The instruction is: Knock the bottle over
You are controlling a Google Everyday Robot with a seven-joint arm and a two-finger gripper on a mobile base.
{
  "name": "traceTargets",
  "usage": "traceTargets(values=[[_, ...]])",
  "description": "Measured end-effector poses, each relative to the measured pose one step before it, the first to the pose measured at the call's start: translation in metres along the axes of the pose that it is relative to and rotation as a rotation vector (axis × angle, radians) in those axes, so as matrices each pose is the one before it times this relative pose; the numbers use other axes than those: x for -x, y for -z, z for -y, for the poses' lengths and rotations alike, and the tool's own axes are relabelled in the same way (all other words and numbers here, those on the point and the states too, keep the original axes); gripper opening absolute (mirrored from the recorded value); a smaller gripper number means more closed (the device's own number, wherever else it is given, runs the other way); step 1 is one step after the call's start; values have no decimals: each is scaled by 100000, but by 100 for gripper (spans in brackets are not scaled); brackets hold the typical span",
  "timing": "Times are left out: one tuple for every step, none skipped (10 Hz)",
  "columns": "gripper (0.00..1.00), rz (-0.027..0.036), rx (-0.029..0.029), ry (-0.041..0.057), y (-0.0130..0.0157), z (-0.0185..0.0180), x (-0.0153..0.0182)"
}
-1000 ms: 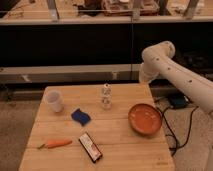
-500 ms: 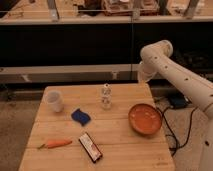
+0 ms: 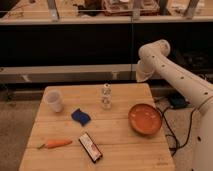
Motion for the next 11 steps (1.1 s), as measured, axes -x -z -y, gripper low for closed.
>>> traceTargets(values=[[7, 97, -105, 107, -259, 231, -83], [7, 83, -162, 114, -349, 315, -158], [7, 127, -36, 68, -165, 114, -24], [7, 196, -78, -28, -236, 131, -2], [7, 144, -113, 23, -267, 243, -32], [7, 140, -107, 150, -328, 309, 12], [7, 144, -187, 162, -229, 288, 10], [7, 219, -12, 245, -365, 261, 72], [7, 299, -90, 231, -301, 307, 136], [7, 410, 46, 39, -165, 134, 82], [7, 145, -42, 101, -257, 174, -34]])
